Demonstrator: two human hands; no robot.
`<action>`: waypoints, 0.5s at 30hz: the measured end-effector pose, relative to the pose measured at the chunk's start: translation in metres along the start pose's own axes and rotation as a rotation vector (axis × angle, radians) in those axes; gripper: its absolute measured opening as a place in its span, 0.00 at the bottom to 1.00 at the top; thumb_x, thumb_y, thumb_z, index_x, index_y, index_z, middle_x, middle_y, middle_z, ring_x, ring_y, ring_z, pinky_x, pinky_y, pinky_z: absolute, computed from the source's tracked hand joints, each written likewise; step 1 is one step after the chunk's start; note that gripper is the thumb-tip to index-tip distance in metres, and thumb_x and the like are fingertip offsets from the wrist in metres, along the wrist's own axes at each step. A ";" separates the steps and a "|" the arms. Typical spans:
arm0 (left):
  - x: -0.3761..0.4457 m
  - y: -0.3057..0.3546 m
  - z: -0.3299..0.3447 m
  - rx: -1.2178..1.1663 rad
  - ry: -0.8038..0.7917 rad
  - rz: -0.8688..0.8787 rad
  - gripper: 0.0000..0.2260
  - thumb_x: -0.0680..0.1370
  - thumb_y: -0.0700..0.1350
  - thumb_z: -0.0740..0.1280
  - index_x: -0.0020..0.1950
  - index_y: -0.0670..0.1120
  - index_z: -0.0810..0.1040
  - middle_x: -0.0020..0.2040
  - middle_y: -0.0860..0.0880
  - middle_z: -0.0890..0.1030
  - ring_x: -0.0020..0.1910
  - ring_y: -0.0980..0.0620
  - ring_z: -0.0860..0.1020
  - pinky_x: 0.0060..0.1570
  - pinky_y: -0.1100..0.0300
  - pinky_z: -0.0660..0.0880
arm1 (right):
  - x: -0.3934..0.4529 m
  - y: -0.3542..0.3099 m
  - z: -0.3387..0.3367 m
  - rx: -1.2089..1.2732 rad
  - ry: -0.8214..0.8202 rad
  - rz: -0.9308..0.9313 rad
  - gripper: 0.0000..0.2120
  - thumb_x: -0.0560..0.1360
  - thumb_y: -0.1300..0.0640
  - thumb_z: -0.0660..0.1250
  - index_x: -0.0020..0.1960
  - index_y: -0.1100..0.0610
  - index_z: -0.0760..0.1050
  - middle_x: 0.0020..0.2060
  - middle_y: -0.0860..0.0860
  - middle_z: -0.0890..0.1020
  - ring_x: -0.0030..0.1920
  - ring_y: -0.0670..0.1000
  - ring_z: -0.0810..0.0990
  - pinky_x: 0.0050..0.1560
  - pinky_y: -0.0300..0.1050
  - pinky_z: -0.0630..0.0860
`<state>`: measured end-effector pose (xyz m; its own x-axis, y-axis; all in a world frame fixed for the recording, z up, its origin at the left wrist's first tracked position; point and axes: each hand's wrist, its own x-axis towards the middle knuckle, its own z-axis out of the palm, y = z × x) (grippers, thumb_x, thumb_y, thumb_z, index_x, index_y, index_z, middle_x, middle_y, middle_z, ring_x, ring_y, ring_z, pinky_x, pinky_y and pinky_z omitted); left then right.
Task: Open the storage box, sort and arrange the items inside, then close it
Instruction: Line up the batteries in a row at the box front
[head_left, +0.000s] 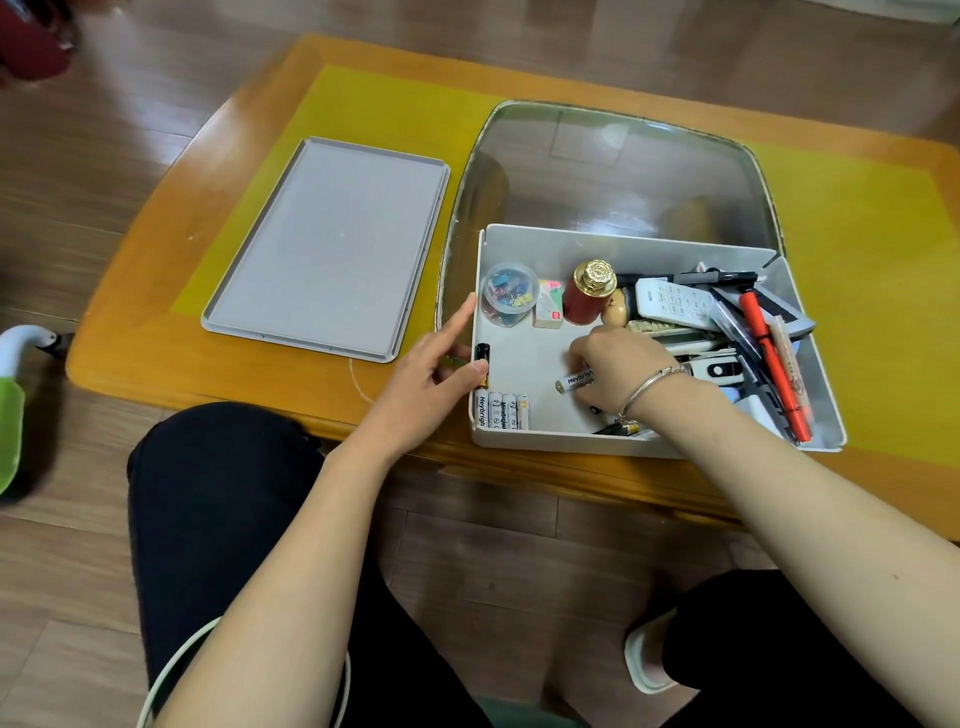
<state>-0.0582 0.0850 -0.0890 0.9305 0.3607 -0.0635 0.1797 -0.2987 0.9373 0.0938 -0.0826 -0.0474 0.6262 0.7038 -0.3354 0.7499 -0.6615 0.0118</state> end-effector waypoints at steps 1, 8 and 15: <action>0.000 0.000 0.000 -0.003 0.000 0.000 0.28 0.80 0.51 0.63 0.74 0.69 0.54 0.59 0.51 0.73 0.53 0.55 0.74 0.44 0.76 0.71 | 0.001 -0.002 0.001 -0.007 0.017 -0.004 0.09 0.72 0.59 0.63 0.52 0.54 0.77 0.52 0.54 0.76 0.53 0.58 0.77 0.45 0.46 0.70; 0.000 -0.001 0.000 -0.011 -0.010 -0.001 0.28 0.80 0.50 0.63 0.75 0.68 0.54 0.61 0.56 0.70 0.54 0.59 0.71 0.45 0.75 0.69 | 0.001 -0.009 -0.002 0.284 0.112 -0.030 0.08 0.69 0.54 0.68 0.46 0.52 0.72 0.38 0.49 0.80 0.48 0.54 0.77 0.44 0.46 0.74; 0.000 -0.001 0.001 0.004 -0.003 -0.005 0.28 0.80 0.51 0.63 0.74 0.69 0.54 0.64 0.51 0.71 0.59 0.50 0.73 0.47 0.70 0.70 | -0.003 -0.017 -0.002 0.493 -0.276 -0.053 0.18 0.68 0.53 0.75 0.53 0.55 0.73 0.35 0.47 0.83 0.26 0.45 0.79 0.28 0.34 0.72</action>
<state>-0.0577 0.0849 -0.0902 0.9307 0.3592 -0.0692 0.1857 -0.3009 0.9354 0.0802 -0.0729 -0.0447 0.4620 0.6894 -0.5579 0.5487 -0.7164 -0.4309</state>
